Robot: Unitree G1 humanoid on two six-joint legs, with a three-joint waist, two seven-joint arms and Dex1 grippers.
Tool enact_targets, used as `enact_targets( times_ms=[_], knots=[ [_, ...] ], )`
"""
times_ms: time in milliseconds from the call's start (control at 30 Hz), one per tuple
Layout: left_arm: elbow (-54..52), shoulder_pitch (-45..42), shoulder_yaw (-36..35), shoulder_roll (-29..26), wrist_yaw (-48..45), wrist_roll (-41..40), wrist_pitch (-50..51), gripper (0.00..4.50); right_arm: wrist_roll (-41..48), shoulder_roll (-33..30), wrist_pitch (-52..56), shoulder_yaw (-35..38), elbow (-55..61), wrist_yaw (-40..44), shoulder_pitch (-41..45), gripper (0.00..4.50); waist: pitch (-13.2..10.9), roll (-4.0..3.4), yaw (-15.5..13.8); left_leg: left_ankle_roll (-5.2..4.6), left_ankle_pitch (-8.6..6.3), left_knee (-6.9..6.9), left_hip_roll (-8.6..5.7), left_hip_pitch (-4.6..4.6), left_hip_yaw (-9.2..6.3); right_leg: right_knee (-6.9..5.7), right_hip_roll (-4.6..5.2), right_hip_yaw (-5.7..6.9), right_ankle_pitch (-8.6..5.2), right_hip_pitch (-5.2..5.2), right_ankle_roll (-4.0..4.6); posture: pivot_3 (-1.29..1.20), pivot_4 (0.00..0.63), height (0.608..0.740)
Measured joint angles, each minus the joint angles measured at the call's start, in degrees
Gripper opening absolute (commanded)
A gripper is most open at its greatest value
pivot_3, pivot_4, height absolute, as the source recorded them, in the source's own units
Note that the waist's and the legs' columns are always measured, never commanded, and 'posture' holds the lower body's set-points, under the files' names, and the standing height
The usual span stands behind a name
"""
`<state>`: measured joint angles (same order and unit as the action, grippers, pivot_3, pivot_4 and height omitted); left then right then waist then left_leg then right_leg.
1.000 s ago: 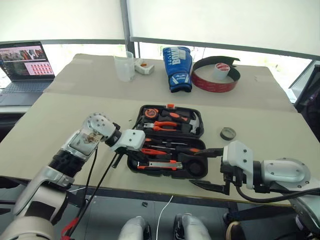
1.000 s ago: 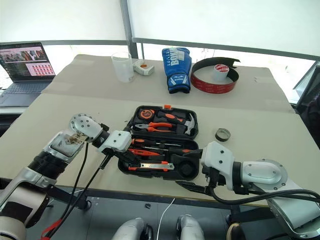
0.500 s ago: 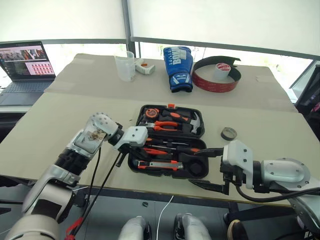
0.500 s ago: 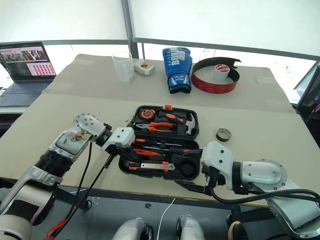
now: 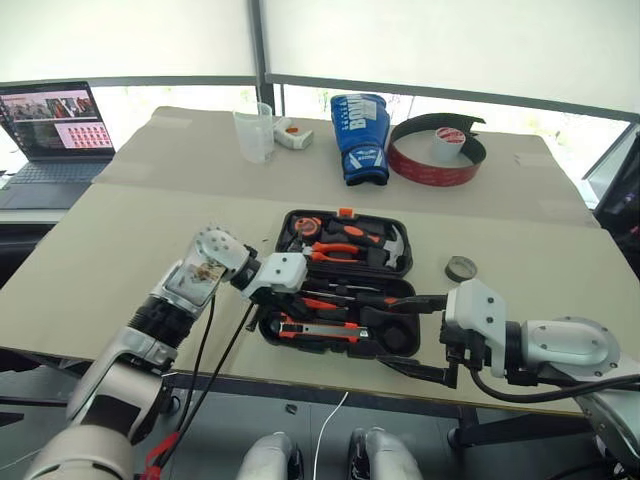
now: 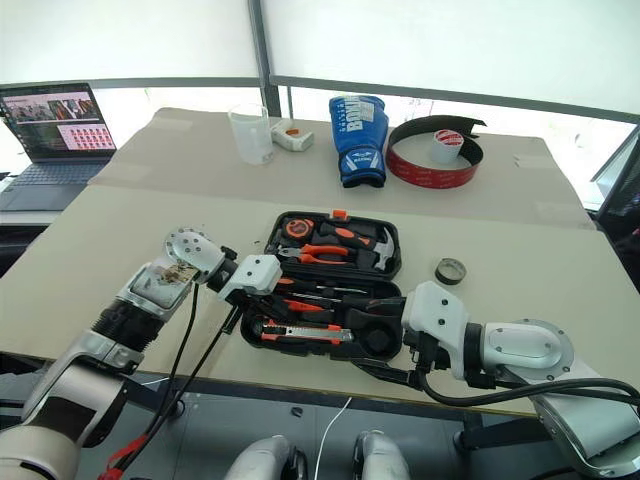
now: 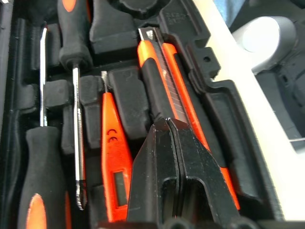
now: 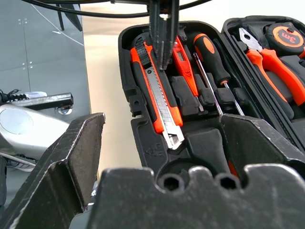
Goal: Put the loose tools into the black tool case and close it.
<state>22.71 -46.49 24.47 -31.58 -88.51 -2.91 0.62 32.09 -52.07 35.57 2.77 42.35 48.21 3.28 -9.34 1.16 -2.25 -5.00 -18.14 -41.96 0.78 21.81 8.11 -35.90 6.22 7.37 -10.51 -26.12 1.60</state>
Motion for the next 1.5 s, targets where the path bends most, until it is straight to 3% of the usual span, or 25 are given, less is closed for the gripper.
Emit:
enact_targets(
  times_ms=[300, 400, 567, 733, 767, 933, 1233, 1333, 1500],
  knots=[
    [-2.8, 2.6, -2.5, -0.1, 0.3, -1.4, 4.2, 0.05, 0.8, -0.1, 0.8, 0.9, 0.0, -0.5, -0.1, 4.5, 0.0, 0.02, 0.2, -0.03, -0.02, 0.01, 0.01, 0.09, 0.0, 0.02, -0.04, 0.01, 0.0, -0.07, 0.04, 0.0, 0.15, 0.727],
    [-6.0, 4.2, -4.0, -0.3, -0.2, -4.4, 8.3, 0.72, 1.0, -0.3, 1.1, 2.9, -0.9, -0.4, -0.4, 4.5, 0.0, 0.03, 0.2, -0.03, -0.02, 0.0, 0.01, 0.17, -0.01, 0.02, -0.05, 0.03, 0.0, -0.12, 0.03, 0.0, 0.15, 0.727],
    [-13.7, 3.8, -12.5, -4.3, 0.1, -13.3, 18.0, 2.53, 2.5, -3.4, 2.5, 9.0, -7.4, 1.7, -1.3, 4.5, 0.0, 0.07, 0.3, -0.02, -0.01, -0.08, 0.02, 0.16, -0.04, 0.0, -0.02, 0.03, 0.0, -0.1, 0.01, 0.0, 0.15, 0.727],
    [-19.3, 2.6, -19.9, -8.0, 2.0, -20.6, 26.8, 4.26, -2.2, -7.7, 1.1, 8.8, -25.2, 4.9, 5.8, 4.5, 0.0, 0.07, 1.2, -0.01, 0.0, -0.06, 0.01, 0.06, 0.01, -0.01, -0.04, -0.02, 0.0, -0.06, -0.02, 0.0, 0.15, 0.727],
    [-20.3, 2.5, -20.3, -8.2, 2.3, -22.1, 28.5, 4.39, -3.6, -7.8, 0.3, 7.5, -28.8, 5.5, 8.0, 4.5, 0.0, 0.07, 1.3, 0.01, 0.01, -0.05, 0.01, 0.05, 0.02, -0.04, -0.04, -0.03, -0.01, -0.06, -0.01, 0.0, 0.15, 0.727],
    [-24.3, 2.6, -21.1, -8.5, 3.7, -27.0, 35.4, 4.39, -12.1, -5.0, -4.6, -2.1, -43.9, 6.8, 19.9, 4.5, 0.0, 0.06, 1.9, 0.11, 0.07, -0.01, 0.02, 0.0, 0.12, -0.09, -0.11, -0.12, -0.02, -0.09, -0.01, 0.0, 0.15, 0.727],
    [-28.6, 6.5, -20.2, -9.1, 7.7, -26.3, 33.6, 4.39, -25.0, 4.5, -16.1, -12.7, -69.2, 8.5, 35.8, 4.5, -0.1, -0.04, 3.0, 0.23, 0.14, 0.02, 0.02, -0.05, 0.2, -0.15, -0.1, -0.15, -0.01, -0.11, 0.01, 0.0, 0.15, 0.727],
    [-29.4, 6.8, -20.1, -9.4, 8.4, -26.3, 33.2, 4.5, -28.1, 6.8, -19.6, -13.9, -75.8, 9.1, 39.2, 3.83, -0.1, -0.07, 2.9, 0.24, 0.14, 0.03, 0.01, -0.04, 0.2, -0.15, -0.06, -0.14, -0.01, -0.1, 0.02, 0.0, 0.15, 0.727],
    [-29.6, 6.8, -20.1, -9.7, 9.1, -26.3, 33.0, 4.5, -31.1, 8.8, -23.4, -14.8, -82.0, 10.2, 41.6, 2.08, -0.1, -0.09, 3.1, 0.24, 0.14, 0.03, 0.01, -0.05, 0.23, -0.16, -0.07, -0.15, -0.01, -0.1, 0.03, 0.0, 0.15, 0.727]
  ],
)
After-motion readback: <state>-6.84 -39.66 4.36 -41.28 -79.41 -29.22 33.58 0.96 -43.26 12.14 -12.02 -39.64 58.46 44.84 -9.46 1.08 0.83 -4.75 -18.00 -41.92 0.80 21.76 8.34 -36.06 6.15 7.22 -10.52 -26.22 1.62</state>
